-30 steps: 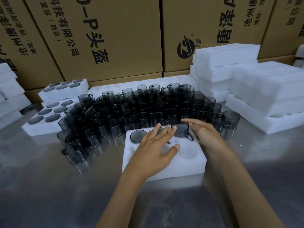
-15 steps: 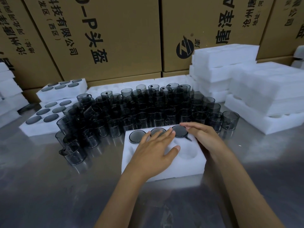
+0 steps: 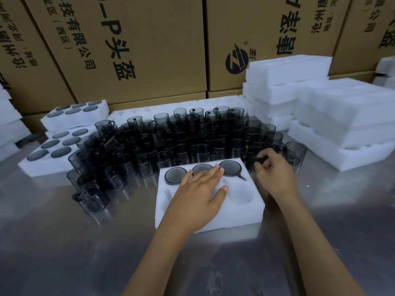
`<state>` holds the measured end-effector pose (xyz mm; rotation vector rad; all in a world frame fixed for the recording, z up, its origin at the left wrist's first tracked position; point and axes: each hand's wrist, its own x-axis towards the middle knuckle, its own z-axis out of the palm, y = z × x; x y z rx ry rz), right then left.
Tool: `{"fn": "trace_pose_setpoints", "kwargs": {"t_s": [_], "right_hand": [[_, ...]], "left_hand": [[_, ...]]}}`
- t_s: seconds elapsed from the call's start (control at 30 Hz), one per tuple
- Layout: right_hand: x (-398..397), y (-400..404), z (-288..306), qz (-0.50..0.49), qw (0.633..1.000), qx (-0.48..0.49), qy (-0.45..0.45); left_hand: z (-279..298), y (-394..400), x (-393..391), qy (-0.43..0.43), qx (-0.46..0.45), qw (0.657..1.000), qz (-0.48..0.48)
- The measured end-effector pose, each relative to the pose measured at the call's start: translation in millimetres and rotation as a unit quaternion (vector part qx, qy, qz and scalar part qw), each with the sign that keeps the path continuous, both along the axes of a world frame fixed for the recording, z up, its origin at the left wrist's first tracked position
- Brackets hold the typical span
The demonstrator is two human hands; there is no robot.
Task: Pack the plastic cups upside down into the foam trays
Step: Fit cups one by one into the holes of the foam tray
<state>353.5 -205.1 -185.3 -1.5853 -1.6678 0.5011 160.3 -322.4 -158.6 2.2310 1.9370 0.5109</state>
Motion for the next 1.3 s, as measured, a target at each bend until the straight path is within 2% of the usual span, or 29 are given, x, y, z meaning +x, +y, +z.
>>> {"fn": "trace_pose_setpoints", "kwargs": {"t_s": [0.13,0.3,0.43,0.53,0.67,0.87,1.13,1.3], "right_hand": [[-3.4,-3.5,0.3,-0.004,0.999,0.004,-0.048],[-4.4,-5.5,4.7,-0.014,1.0,0.015,-0.015],[-10.1,-12.2,17.9,-0.021,0.991,0.111,0.074],[-22.5,-25.7,31.1,0.034,0.974,0.175,0.14],[-42.6,-44.3,44.6,0.135,0.964,0.192,0.121],[-63.6,-62.2,43.6,0.22,0.954,0.192,0.071],[-68.5,-69.4,48.4,0.287,0.927,0.159,0.184],[-71.8,-70.5,47.3,0.292,0.924,0.164,0.187]], "left_hand": [[-1.0,-0.6,0.1,-0.004,0.008,1.0,0.001],[-0.9,-1.8,-0.8,-0.028,0.028,0.999,0.003],[3.4,-3.3,-2.8,-0.122,0.08,0.989,0.031],[5.1,-3.8,-4.2,-0.219,0.103,0.968,0.071],[7.6,-2.9,-8.8,-0.303,0.14,0.938,0.099],[10.9,-3.4,-10.9,-0.324,0.151,0.928,0.103],[18.3,-4.7,-14.9,-0.356,0.236,0.898,0.103],[19.7,-6.2,-18.8,-0.346,0.252,0.897,0.114]]}}
